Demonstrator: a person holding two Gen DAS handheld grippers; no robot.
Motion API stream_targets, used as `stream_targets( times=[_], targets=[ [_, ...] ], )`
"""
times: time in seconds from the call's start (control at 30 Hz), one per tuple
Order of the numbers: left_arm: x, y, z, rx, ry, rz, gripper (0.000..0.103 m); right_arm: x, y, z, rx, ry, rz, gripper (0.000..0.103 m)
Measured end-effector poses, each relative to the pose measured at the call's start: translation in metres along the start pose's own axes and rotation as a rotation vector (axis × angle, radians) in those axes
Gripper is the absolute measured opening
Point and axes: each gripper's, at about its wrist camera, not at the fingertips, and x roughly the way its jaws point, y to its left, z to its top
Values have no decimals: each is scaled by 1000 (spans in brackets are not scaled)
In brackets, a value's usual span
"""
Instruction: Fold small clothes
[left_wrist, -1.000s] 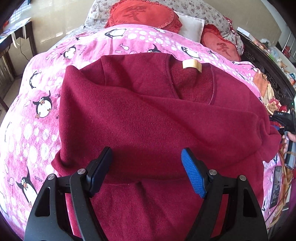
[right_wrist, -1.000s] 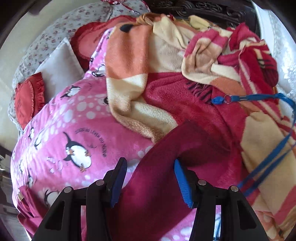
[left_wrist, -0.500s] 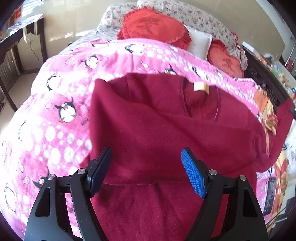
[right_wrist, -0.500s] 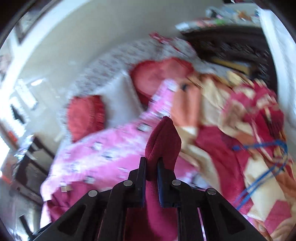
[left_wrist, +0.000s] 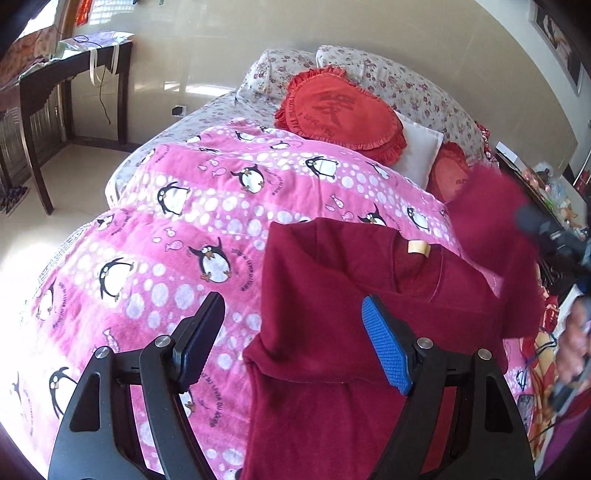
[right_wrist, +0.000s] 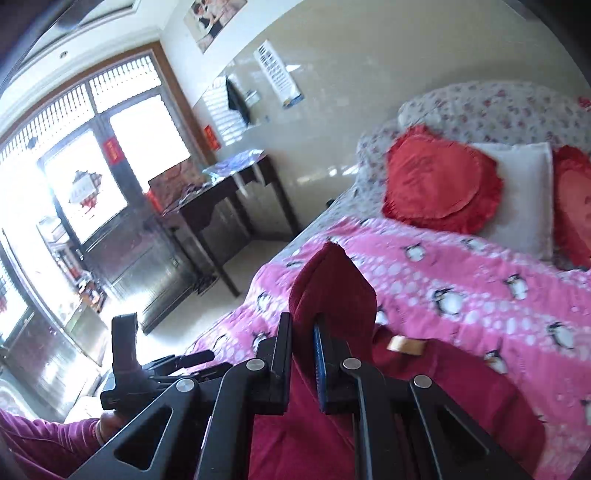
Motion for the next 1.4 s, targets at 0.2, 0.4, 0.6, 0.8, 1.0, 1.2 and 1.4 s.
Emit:
stream_targets(
  times=[0.2,0.4,0.6,0.8,1.0,1.2,1.4],
  targets=[
    [6,9,-3,-15,18,-1,78,96,-6,-50,31,222,-45,29],
    [19,2,-7,16,33,-23,78,30,-20,-56,80,145,-60,50],
    [38,0,-11,-1,66,-29,78,-30,-48,-80,168,171,-128,50],
    [57,-14,-10,28,89,-60,78,-9,-41,-115,161,228,-126,50],
    [83,-47,2,190,119,-84,78,-26,-49,-129,184,254,-173,50],
    [126,-73,2,313,228,-77,72,-69,-72,-137,279,175,-181,50],
    [121,-70,4,253,258,-107,10,-88,-98,-147,382,142,-201,50]
  ],
)
